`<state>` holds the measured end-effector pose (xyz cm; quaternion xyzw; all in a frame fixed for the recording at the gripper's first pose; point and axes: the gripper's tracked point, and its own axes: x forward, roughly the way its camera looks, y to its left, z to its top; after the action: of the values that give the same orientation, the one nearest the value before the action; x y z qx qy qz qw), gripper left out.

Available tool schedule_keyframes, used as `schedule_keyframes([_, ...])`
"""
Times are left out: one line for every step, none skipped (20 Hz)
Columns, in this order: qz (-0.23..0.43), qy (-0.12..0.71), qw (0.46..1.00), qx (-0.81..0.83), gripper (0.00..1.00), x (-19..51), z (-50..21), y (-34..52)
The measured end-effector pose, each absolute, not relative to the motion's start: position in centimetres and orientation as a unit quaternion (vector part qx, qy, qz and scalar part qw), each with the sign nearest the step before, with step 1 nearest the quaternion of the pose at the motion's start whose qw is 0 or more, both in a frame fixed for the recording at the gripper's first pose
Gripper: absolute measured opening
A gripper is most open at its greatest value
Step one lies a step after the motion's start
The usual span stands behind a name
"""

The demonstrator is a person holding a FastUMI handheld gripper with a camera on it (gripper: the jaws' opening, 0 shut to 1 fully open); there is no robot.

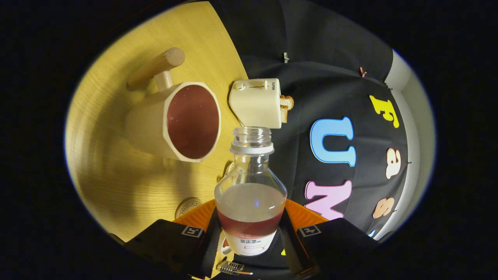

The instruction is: Take the bottle from table, then pour the juice into the cup, finally place the bottle on the coaster

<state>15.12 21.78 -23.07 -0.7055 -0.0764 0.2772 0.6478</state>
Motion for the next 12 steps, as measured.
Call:
schedule_keyframes([0.284, -0.076, 0.641, -0.709, 0.74, 15.0, -23.3, 21.9])
schedule_keyframes([0.286, -0.08, 0.633, -0.715, 0.74, 15.1, -23.4, 22.0])
schedule_keyframes([0.287, -0.086, 0.622, -0.723, 0.73, 15.2, -23.4, 22.1])
schedule_keyframes([0.287, -0.09, 0.613, -0.73, 0.73, 15.3, -23.5, 22.2])
schedule_keyframes([0.288, -0.092, 0.607, -0.735, 0.74, 15.4, -23.6, 22.2])
schedule_keyframes([0.29, -0.092, 0.602, -0.738, 0.74, 15.5, -23.8, 22.2])
schedule_keyframes([0.291, -0.092, 0.599, -0.741, 0.73, 15.6, -23.8, 22.2])
schedule_keyframes([0.293, -0.093, 0.595, -0.742, 0.73, 15.6, -23.9, 22.4])
schedule_keyframes([0.297, -0.094, 0.591, -0.744, 0.73, 15.5, -24.2, 22.5])
schedule_keyframes([0.3, -0.099, 0.582, -0.749, 0.73, 15.4, -24.4, 22.7])
schedule_keyframes([0.3, -0.106, 0.573, -0.755, 0.73, 15.3, -24.3, 22.8])
schedule_keyframes([0.302, -0.111, 0.567, -0.758, 0.73, 15.2, -24.4, 23.0])
